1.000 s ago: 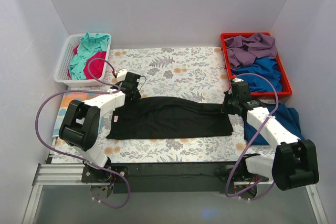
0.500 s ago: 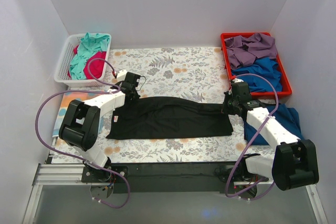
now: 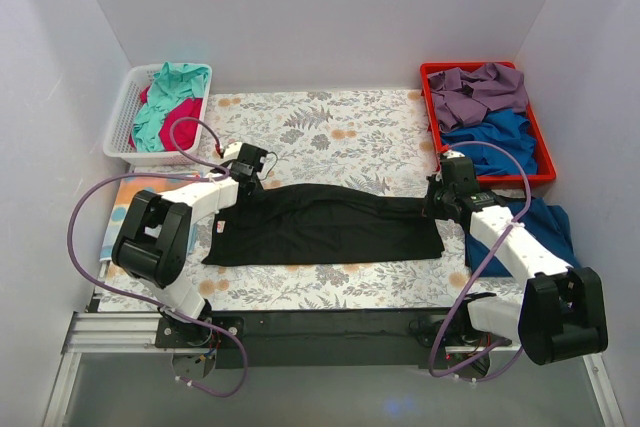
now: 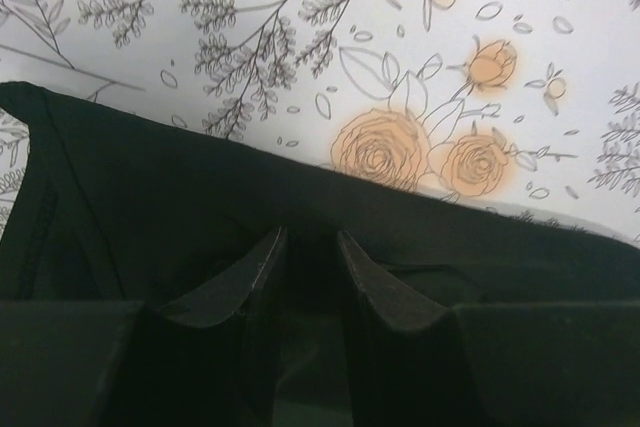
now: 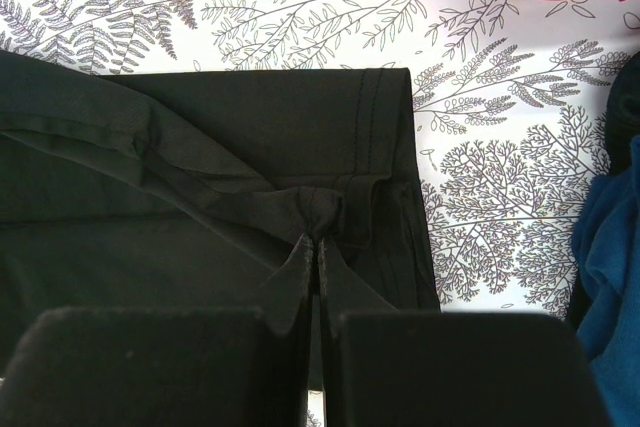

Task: Fold and stack the t-shirts
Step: Grap the side of the flattened tshirt furthest away from the robot with both arms

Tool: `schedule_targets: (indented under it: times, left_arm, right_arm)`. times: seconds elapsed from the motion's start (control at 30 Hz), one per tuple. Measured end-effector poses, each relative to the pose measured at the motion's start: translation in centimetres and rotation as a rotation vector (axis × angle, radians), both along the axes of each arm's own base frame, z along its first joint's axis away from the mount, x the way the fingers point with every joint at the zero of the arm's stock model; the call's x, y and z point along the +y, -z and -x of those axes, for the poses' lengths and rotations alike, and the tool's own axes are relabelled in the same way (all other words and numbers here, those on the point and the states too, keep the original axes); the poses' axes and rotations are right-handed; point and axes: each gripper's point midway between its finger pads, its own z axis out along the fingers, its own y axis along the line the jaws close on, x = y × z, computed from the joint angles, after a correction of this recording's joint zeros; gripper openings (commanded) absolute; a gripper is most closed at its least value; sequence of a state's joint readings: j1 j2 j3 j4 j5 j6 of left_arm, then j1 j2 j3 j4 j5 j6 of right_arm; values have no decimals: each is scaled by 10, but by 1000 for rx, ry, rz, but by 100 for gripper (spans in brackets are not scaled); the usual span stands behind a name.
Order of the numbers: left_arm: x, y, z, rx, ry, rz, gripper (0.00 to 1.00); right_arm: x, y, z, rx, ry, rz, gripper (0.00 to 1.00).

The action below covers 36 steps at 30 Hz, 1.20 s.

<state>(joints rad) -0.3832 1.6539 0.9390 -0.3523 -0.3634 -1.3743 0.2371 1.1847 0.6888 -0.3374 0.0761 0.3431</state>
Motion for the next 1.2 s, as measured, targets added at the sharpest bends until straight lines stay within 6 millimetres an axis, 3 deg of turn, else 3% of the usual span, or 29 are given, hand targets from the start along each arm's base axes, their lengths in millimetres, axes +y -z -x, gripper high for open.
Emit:
schedule_targets:
  times: [0.33,0.7,1.0,1.2]
  left_arm:
    - [2,0,20,36,2,24,0]
    - [3,-21,25,8,1,40,0]
    - [11,-58,26,-74,-23,39,0]
    - [17,-110,1,-189,-65,6,0]
  right_arm:
    - [-1,6,5,16,2,2,1]
    - [-1,9,8,20,5,0,1]
    - [-1,7,7,16,9,-5,1]
    - [2,-17,-9,-44,11,-16,1]
